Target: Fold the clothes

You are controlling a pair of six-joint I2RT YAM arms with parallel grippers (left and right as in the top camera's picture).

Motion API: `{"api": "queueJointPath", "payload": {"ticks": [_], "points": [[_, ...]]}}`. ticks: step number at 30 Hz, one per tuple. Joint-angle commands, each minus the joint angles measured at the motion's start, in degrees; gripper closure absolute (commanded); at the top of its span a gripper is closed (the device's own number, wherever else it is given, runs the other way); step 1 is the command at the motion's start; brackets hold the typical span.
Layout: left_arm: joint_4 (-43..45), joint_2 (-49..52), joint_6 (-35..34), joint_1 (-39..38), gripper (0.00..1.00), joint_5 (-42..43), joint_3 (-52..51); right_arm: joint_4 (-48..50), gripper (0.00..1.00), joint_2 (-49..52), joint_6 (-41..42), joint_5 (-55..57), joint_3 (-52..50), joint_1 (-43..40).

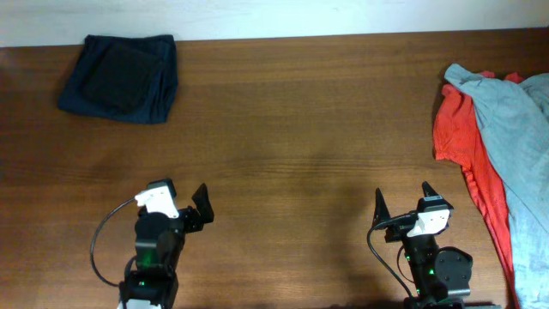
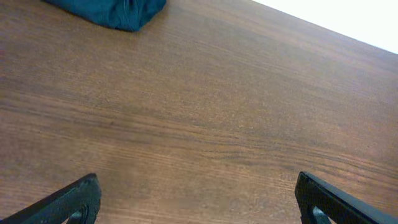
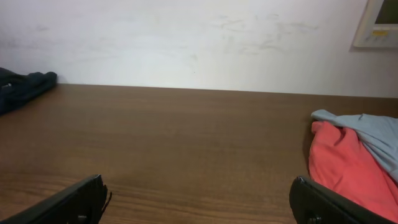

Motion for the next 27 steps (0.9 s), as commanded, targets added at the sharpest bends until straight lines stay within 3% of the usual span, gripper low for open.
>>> {"api": "queueJointPath", "payload": {"ticks": [1, 7, 14, 17, 27], "points": [[2.84, -3.63, 0.04, -0.13, 0.00, -1.05, -4.07, -0.31, 0.01, -0.44, 0.33, 0.46, -0.26, -0.37], [-0.04, -10.27, 0.07, -0.13, 0.01, -3.89, -5.11, -0.31, 0.01, -0.44, 0.33, 0.46, -0.26, -0.37], [-10.29, -24.24, 0.11, -0.13, 0.01, -9.90, -5.11, -0.31, 0.01, -0.44, 0.33, 0.46, -0.26, -0.37], [-15.63, -29.81, 2.56, -0.09, 0.01, -9.79, -5.11, -0.31, 0.01, -0.44, 0.33, 0.46, -0.26, -0.37], [-18.71, -37.57, 10.73, 0.04, 0.01, -9.79, -5.11, -0.31, 0.01, -0.44, 0.33, 0.46, -0.26, -0.37]]}}
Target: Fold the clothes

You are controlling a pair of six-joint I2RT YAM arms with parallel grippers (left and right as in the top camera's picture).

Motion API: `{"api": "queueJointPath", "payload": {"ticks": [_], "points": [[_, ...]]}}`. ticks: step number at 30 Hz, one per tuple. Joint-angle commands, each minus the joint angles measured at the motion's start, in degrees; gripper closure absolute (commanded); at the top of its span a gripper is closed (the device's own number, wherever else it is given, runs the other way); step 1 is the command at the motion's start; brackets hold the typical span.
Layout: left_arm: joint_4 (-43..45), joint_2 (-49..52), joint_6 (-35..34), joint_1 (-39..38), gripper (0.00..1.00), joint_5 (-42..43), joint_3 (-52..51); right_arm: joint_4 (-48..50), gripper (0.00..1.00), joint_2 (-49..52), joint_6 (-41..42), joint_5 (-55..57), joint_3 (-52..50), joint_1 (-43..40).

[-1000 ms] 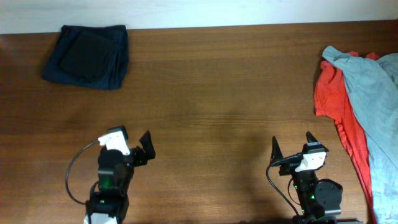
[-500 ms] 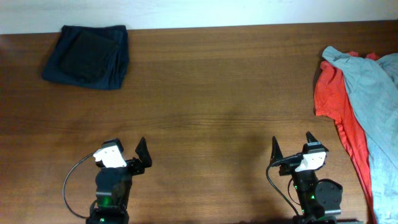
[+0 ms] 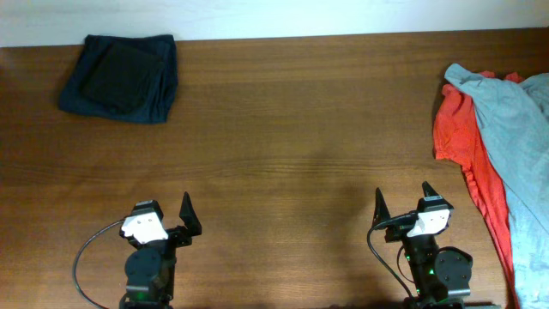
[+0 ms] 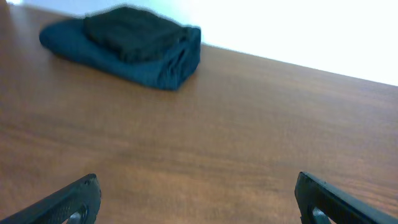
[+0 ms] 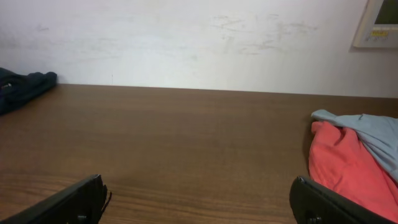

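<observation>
A folded dark blue garment (image 3: 120,77) lies at the table's far left corner; it also shows in the left wrist view (image 4: 124,53). A red garment (image 3: 459,142) and a grey garment (image 3: 519,120) lie crumpled together at the right edge, the grey one partly over the red one. My left gripper (image 3: 163,209) stands open near the front edge, left of centre, with nothing between its fingers (image 4: 74,199). My right gripper (image 3: 402,199) is open too, empty, near the front edge and left of the red garment (image 5: 348,168).
The brown wooden table (image 3: 292,129) runs up to a white wall (image 5: 186,37) at the back. Both arm bases sit at the front edge.
My left gripper has drawn back toward the front edge and now looks more levelly across the table, so the folded blue garment is in fuller view. The right arm has not moved.
</observation>
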Motion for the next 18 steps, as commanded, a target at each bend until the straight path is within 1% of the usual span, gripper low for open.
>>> {"api": "queueJointPath", "payload": {"ticks": [1, 2, 4, 6, 9, 18], "points": [[-2.16, -4.24, 3.72, 0.17, 0.01, -0.76, -0.11, -0.31, 0.01, -0.44, 0.26, 0.46, -0.26, -0.35], [-4.00, -6.16, 3.76, 0.44, 0.01, -0.57, -0.11, -0.31, 0.01, -0.44, 0.26, 0.46, -0.26, -0.35], [-3.85, -10.71, 6.47, 0.57, 0.01, -0.13, -0.11, -0.31, 0.01, -0.44, 0.26, 0.46, -0.26, -0.35], [-3.89, -12.72, 7.87, 0.57, 0.01, 0.09, -0.11, -0.31, 0.01, -0.44, 0.26, 0.46, -0.26, -0.35], [-4.17, -14.27, 12.13, 0.57, 0.01, 2.64, -0.13, -0.31, 0.02, -0.44, 0.26, 0.46, -0.26, -0.35], [-4.15, -14.27, 12.57, 0.50, 0.01, 3.10, -0.11, -0.31, 0.01, -0.44, 0.26, 0.46, -0.26, -0.35]]}}
